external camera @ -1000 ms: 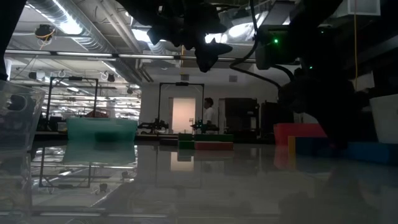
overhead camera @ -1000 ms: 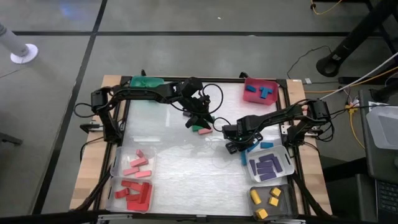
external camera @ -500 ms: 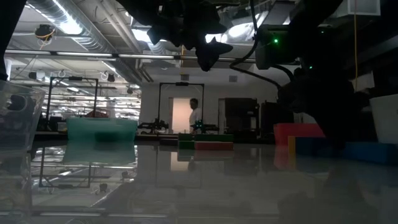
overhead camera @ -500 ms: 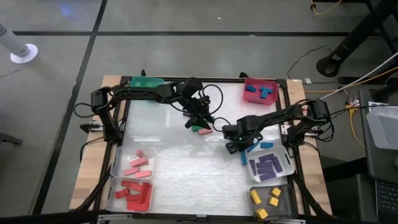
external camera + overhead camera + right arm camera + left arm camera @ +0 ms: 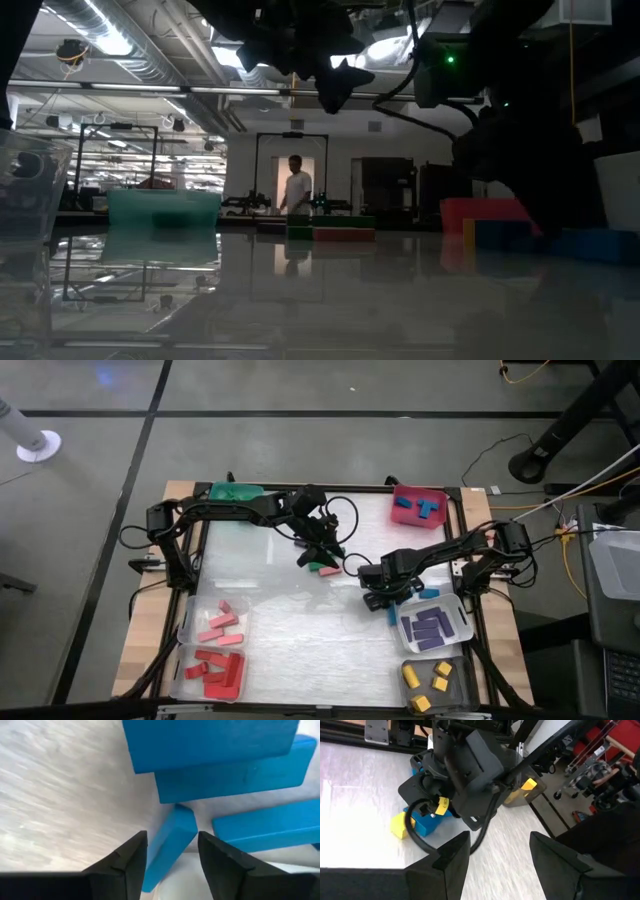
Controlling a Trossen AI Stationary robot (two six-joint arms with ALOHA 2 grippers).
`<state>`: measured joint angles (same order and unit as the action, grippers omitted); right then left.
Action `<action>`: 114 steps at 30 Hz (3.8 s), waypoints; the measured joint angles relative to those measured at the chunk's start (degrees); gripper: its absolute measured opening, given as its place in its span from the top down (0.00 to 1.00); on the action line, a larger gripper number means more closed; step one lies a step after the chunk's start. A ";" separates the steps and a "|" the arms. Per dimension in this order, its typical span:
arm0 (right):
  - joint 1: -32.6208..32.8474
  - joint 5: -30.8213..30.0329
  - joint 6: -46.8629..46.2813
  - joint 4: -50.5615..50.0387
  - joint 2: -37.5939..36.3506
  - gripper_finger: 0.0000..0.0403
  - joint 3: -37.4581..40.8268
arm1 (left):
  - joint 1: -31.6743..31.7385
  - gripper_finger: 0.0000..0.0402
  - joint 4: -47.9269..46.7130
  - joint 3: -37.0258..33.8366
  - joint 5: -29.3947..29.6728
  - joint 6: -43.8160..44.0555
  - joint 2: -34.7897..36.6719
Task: Sort blocks
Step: Put the blue block into the pink bin
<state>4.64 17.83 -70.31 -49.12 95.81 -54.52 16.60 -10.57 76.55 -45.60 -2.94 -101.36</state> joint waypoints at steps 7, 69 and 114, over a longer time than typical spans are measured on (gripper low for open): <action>-0.17 -4.51 0.16 0.05 0.00 0.74 0.00 | 0.00 0.52 0.00 0.00 0.00 -1.89 0.00; 2.72 -2.82 28.81 20.81 7.26 0.41 -6.14 | 2.64 0.52 -8.61 0.04 -1.38 1.07 -0.07; -5.21 -17.54 46.85 -11.40 11.89 0.76 -31.58 | 15.93 0.52 -27.52 0.00 5.42 -18.48 5.12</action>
<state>-0.57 0.29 -23.47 -60.52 107.70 -86.11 32.53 -38.09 76.55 -40.18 -21.42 -96.24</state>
